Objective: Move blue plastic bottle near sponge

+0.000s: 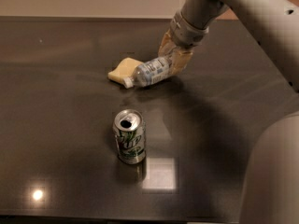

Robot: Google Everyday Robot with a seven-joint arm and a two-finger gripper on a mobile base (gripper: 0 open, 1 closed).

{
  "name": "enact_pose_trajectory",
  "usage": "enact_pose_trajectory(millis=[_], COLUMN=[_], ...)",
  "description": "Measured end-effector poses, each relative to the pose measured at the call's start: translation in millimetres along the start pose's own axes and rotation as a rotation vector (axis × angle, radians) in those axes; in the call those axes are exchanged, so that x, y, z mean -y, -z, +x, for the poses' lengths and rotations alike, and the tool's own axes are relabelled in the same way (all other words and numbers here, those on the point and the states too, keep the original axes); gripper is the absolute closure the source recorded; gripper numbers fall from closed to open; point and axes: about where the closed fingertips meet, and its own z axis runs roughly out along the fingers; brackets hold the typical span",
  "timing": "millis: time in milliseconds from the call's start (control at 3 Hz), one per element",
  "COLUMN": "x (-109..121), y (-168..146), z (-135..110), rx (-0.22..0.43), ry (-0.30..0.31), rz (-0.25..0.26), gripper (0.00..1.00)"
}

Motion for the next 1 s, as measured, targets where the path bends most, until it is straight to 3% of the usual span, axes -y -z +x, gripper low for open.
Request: enact_pose_trajectory(millis=[333,667,1000], x=[5.6,6.9,7.6], y=[-4.1,-12.2,-14.8], z=[-0.4,4.1,3.6], rx=[-0.017,-0.030,-0.028], ry=[0.000,-0.003,-0.002], rz=[-0.015,-0.049,-0.049], gripper=[1.00,0.82,0.59])
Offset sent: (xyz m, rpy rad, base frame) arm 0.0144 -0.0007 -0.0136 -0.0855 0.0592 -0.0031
